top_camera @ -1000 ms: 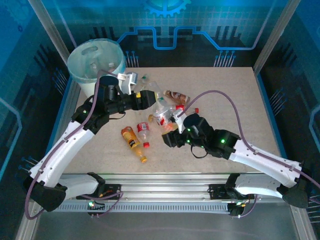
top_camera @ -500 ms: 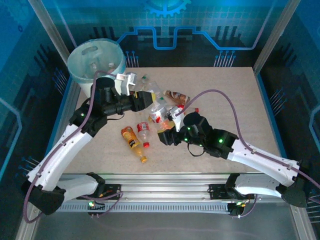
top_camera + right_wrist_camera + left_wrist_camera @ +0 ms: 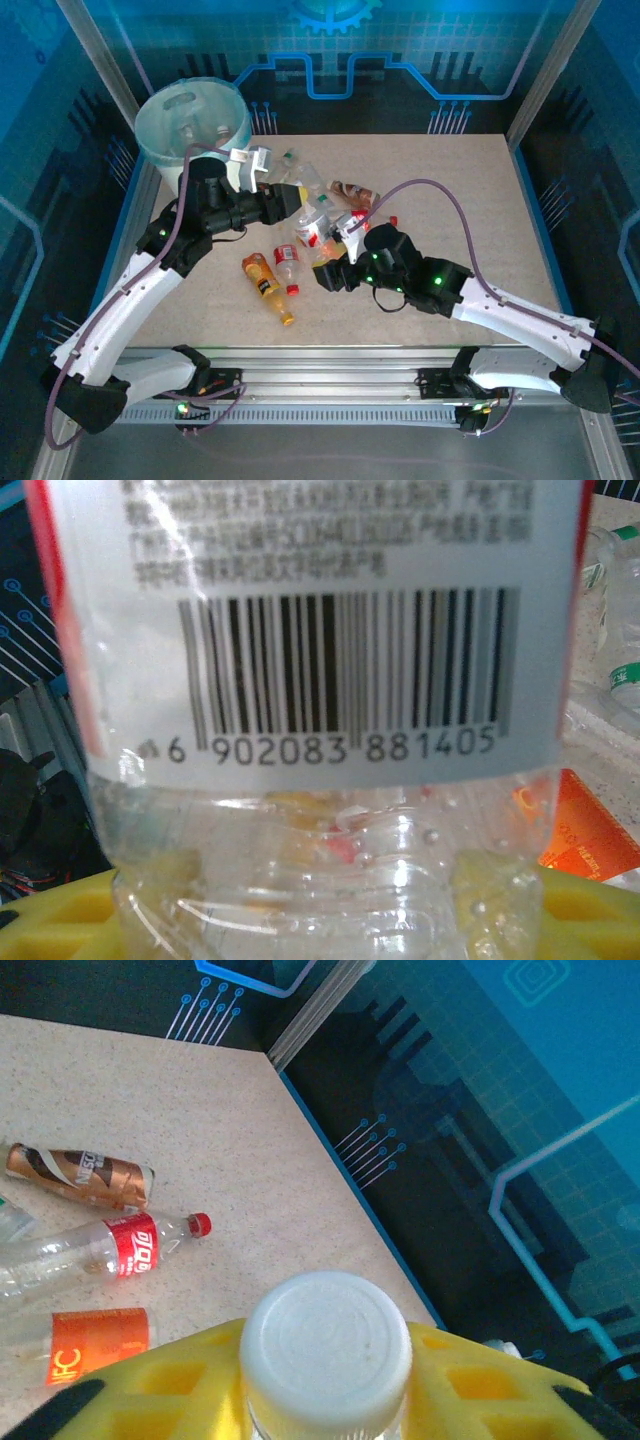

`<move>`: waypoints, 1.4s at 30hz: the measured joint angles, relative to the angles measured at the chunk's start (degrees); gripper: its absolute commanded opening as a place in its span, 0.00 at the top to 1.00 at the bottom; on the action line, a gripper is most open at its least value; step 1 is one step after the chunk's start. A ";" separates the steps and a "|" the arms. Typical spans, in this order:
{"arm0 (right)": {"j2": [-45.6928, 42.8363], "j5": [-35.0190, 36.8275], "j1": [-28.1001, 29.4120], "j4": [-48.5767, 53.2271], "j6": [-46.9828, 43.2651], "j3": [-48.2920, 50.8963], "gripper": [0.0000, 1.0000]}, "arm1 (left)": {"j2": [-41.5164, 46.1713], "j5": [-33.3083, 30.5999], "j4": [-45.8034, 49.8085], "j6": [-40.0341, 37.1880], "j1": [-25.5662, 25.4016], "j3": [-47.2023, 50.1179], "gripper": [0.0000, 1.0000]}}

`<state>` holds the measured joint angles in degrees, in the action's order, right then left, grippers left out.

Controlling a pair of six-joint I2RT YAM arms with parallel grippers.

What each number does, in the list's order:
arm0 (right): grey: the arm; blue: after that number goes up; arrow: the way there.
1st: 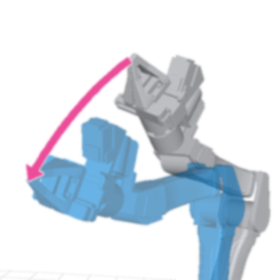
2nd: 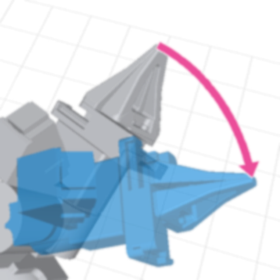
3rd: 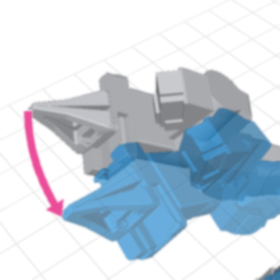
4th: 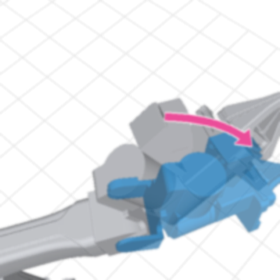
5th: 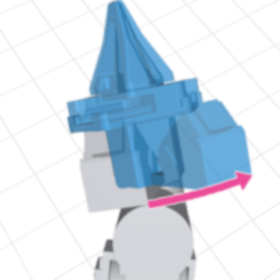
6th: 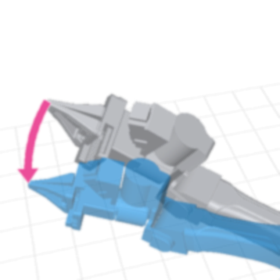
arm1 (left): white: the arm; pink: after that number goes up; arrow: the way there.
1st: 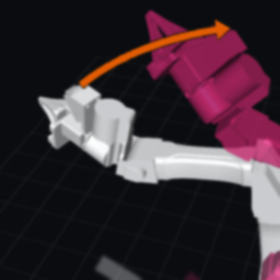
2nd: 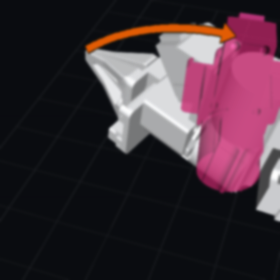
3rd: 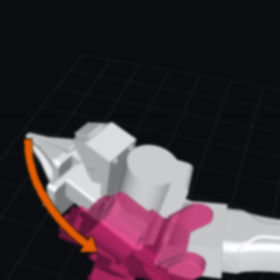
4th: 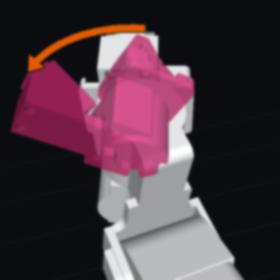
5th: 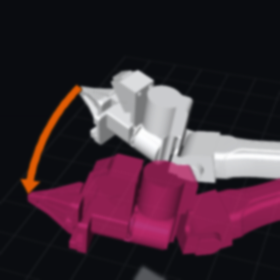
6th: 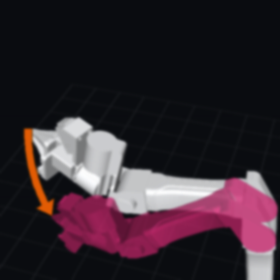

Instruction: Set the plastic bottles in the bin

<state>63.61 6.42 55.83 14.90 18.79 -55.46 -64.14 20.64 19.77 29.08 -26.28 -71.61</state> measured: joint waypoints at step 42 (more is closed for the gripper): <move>18.32 6.12 -2.10 1.40 -16.04 -33.33 0.00 | -23.32 -34.60 -5.42 -16.44 19.63 -40.39 1.00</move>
<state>81.93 12.53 53.74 16.29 2.74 -88.79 -87.46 -13.96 14.35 12.64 -6.66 -112.01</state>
